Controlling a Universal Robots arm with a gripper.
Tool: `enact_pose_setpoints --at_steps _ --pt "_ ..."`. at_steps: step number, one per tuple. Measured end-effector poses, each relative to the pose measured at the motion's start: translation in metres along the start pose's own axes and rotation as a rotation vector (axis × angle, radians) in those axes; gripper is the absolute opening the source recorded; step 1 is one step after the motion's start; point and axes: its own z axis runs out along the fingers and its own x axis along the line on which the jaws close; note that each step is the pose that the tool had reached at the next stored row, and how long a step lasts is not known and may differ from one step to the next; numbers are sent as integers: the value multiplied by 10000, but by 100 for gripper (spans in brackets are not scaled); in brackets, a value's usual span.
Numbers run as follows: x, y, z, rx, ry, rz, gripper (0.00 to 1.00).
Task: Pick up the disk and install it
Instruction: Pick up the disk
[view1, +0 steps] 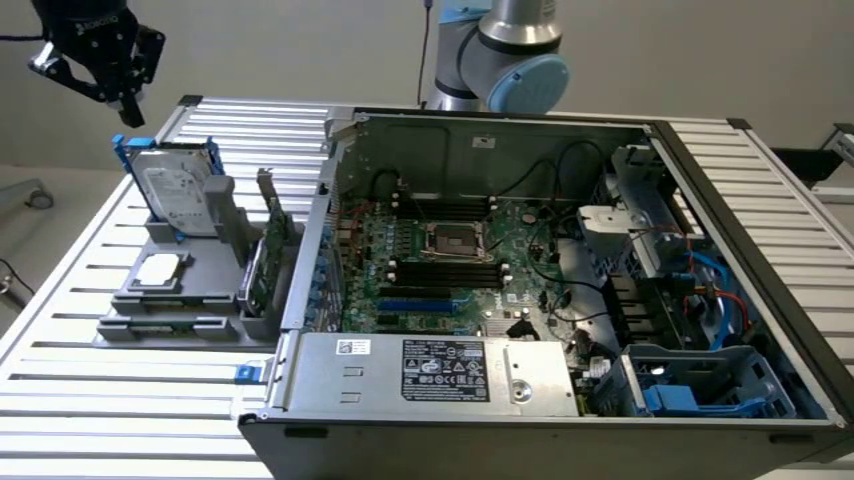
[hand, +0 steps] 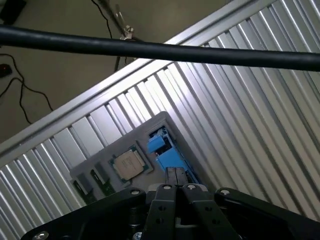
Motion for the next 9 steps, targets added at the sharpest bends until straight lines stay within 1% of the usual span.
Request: enact_pose_setpoints --at_steps 9 --pt "0 -1 13 62 62 -1634 11"
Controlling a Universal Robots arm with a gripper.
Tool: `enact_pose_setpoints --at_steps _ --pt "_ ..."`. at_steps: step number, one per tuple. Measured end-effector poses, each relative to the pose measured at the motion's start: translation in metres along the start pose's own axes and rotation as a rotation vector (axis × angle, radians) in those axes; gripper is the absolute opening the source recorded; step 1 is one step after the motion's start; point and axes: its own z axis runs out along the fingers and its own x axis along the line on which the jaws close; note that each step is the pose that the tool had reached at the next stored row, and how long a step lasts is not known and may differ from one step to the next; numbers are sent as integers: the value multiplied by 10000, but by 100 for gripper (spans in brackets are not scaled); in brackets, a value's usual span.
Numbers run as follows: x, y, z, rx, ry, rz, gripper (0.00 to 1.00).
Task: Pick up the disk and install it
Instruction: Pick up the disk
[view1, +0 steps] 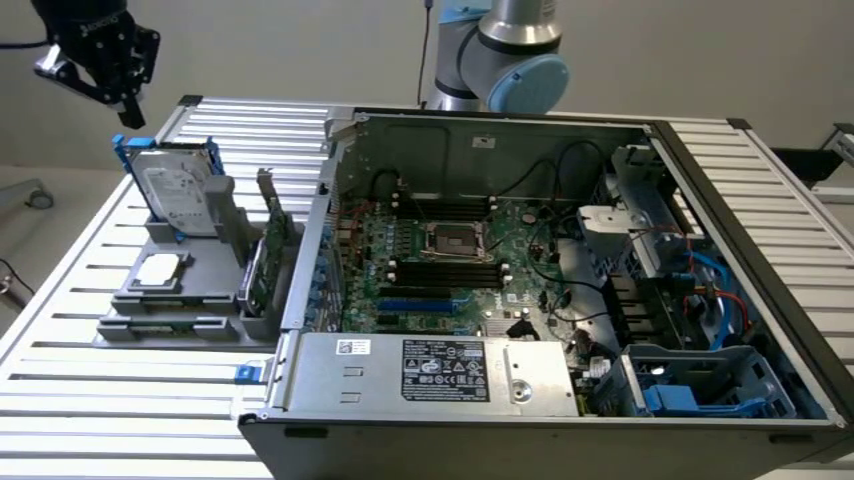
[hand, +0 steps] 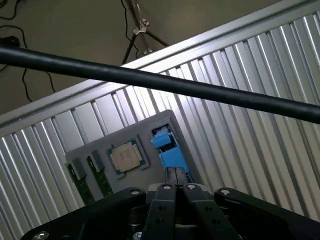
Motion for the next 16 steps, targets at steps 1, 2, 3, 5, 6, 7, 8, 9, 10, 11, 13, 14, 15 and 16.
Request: enact_pose_setpoints --at_steps 1,2,3,5,6,7,8,9,10,11,13,14,15,16 --pt "0 0 1 7 7 -179 11" --pt "0 0 3 14 13 -359 11" --pt "0 0 4 21 21 -554 11" --pt "0 0 8 35 35 -908 11" --pt "-1 0 9 42 42 -1088 11" --pt "-1 0 11 48 49 -1268 11" --pt "-1 0 13 55 55 -1447 11" --pt "-1 0 14 63 63 -1643 11" --pt "-1 0 16 69 70 -1822 11" --pt "-1 -1 18 76 77 -2003 11" --pt "-1 -1 21 90 90 -2361 11" --pt "-1 -1 22 96 98 -2542 11" --pt "-1 -1 24 104 104 -2726 11" --pt "-1 -1 25 110 112 -2906 11"
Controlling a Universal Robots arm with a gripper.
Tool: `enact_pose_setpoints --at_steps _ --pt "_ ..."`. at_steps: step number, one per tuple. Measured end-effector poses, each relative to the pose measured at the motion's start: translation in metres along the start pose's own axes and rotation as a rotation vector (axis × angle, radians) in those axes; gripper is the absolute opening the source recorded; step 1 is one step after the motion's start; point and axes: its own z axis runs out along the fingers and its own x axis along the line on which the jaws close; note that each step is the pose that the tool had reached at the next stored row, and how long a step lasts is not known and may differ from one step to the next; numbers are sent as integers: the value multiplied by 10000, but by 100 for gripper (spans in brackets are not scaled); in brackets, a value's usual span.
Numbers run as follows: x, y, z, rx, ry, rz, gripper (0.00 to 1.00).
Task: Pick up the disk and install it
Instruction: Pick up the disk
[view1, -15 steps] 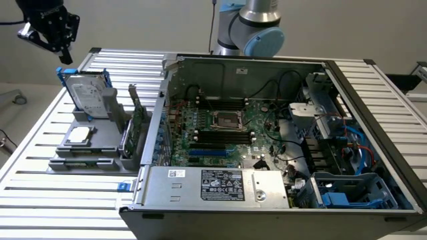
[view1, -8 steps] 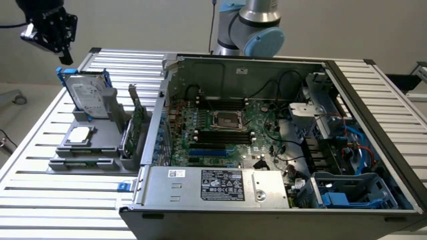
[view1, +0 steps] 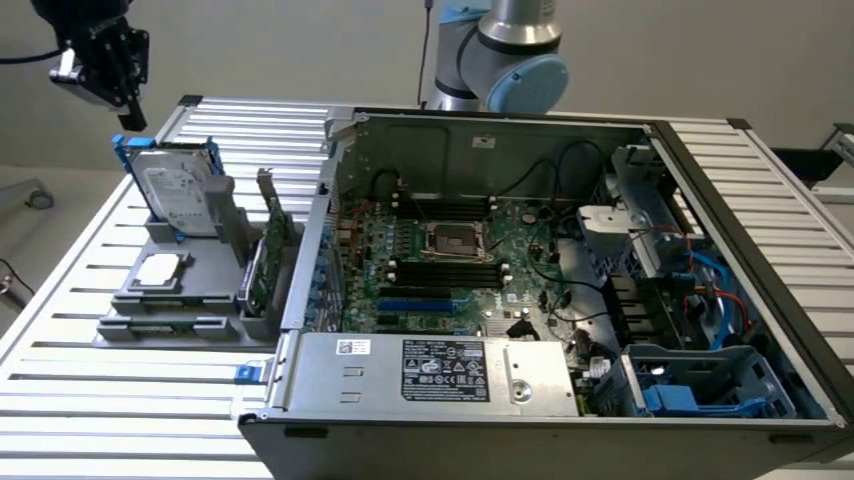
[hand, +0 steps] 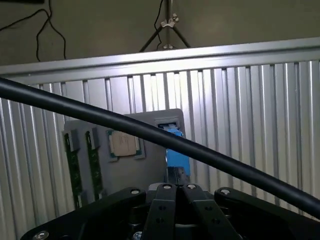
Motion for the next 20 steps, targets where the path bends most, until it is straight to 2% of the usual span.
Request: enact_pose_setpoints --at_steps 12,14,16,17,18,19,20 --pt "-4 0 14 83 86 -2161 11" --pt "-9 4 14 88 125 -2239 11" --pt "-9 4 14 86 125 -2240 12" --pt "-9 3 13 84 126 -2240 17" --pt "-9 3 13 85 126 -2240 17" --pt "-9 4 13 84 127 -2241 29" --pt "-9 8 13 82 127 -2242 29"
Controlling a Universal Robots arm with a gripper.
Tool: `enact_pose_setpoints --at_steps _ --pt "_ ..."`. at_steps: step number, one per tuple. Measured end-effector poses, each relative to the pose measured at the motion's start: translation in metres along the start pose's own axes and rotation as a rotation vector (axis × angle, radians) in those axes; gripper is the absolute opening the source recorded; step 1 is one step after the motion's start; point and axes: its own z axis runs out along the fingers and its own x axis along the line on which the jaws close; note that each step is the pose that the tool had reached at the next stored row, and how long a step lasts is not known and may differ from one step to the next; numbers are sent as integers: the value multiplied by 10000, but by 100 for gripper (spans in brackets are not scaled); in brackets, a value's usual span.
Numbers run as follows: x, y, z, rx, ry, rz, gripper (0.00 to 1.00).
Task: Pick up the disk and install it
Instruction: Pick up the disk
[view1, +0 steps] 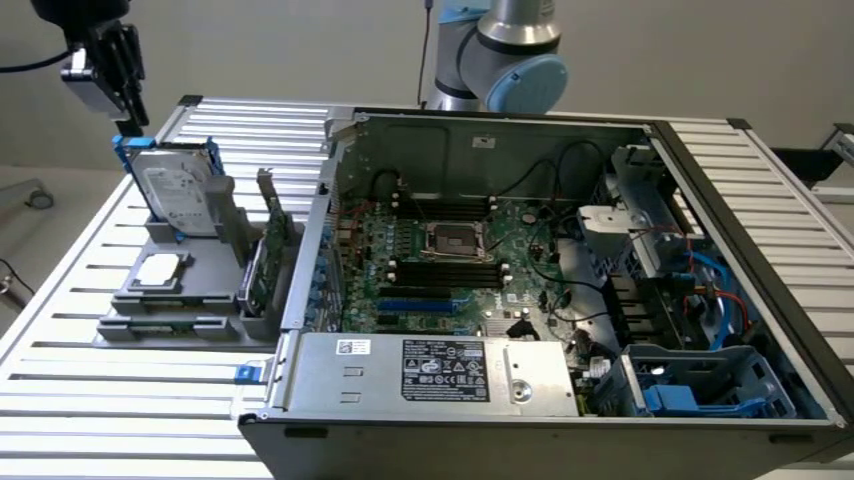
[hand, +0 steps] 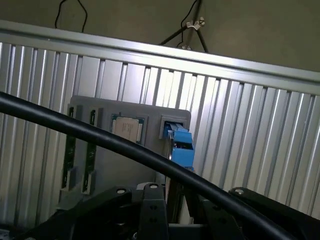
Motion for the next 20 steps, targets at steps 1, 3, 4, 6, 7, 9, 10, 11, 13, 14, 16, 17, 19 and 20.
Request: enact_pose_setpoints --at_steps 1,3,4,6,7,9,10,11,13,14,16,17,19,20 --pt "-4 10 3 -1 0 2 36" --pt "-9 39 14 4 0 1 42" --pt "-13 52 23 4 0 2 47" --pt "-23 66 50 7 2 2 53" --pt "-29 66 67 10 3 2 59" --pt "-42 63 101 15 4 2 65" --pt "-48 62 119 18 4 3 65" --pt "-54 61 138 19 5 3 65" --pt "-63 60 174 21 6 2 65" --pt "-71 58 192 24 6 3 65" --pt "-85 56 226 24 6 3 65" --pt "-91 55 243 25 6 3 65" --pt "-101 56 274 29 6 2 65" --pt "-104 56 287 29 6 1 65"
